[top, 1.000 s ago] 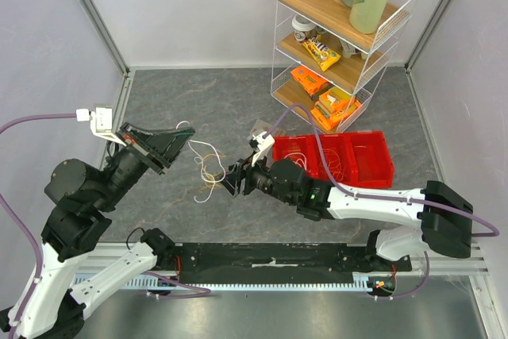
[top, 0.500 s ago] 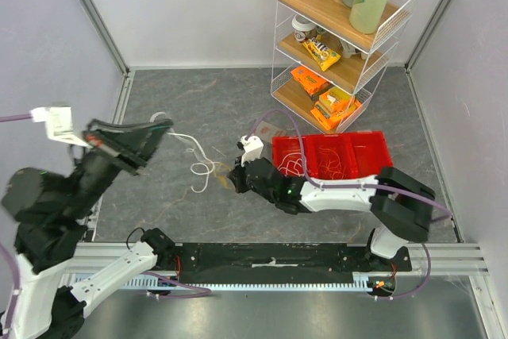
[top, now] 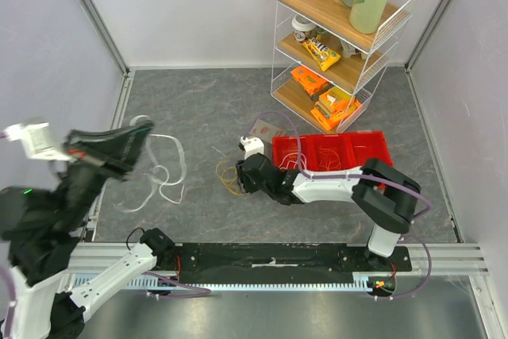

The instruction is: Untangle the cables

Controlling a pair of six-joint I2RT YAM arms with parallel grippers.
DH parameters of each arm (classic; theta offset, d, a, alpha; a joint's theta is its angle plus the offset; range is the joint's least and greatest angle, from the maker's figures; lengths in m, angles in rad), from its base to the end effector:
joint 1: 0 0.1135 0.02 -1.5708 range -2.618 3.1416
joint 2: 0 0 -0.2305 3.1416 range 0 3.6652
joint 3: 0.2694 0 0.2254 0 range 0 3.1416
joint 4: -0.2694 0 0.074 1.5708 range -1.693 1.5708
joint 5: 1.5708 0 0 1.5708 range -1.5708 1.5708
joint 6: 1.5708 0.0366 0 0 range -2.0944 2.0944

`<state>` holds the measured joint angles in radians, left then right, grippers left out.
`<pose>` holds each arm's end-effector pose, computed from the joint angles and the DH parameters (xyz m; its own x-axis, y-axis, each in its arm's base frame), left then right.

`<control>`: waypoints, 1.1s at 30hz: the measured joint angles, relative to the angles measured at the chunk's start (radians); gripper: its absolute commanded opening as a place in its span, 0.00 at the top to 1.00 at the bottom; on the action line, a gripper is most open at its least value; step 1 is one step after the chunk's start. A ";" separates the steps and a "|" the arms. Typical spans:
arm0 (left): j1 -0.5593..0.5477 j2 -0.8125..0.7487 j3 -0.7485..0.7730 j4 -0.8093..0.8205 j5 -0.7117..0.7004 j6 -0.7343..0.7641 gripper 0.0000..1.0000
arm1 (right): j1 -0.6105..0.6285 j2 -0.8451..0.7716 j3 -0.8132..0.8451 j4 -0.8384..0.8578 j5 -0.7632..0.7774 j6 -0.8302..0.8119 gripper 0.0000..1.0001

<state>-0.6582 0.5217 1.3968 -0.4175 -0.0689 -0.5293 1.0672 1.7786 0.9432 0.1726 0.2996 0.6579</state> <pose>0.0114 -0.0057 0.4824 0.0182 -0.6508 -0.7590 0.6610 0.5774 -0.4792 0.1753 0.2958 0.1511 -0.6780 -0.0199 -0.7348 -0.3918 0.8556 0.3383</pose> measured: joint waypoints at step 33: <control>-0.006 0.147 -0.625 0.148 0.761 -0.089 0.98 | 0.002 -0.848 -0.167 -0.016 -0.499 -0.107 0.02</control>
<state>-0.6640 0.6685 0.7719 -0.2699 0.6918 -0.6182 1.0695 0.9310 0.7761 0.1570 -0.1997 0.5507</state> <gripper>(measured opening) 0.032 0.982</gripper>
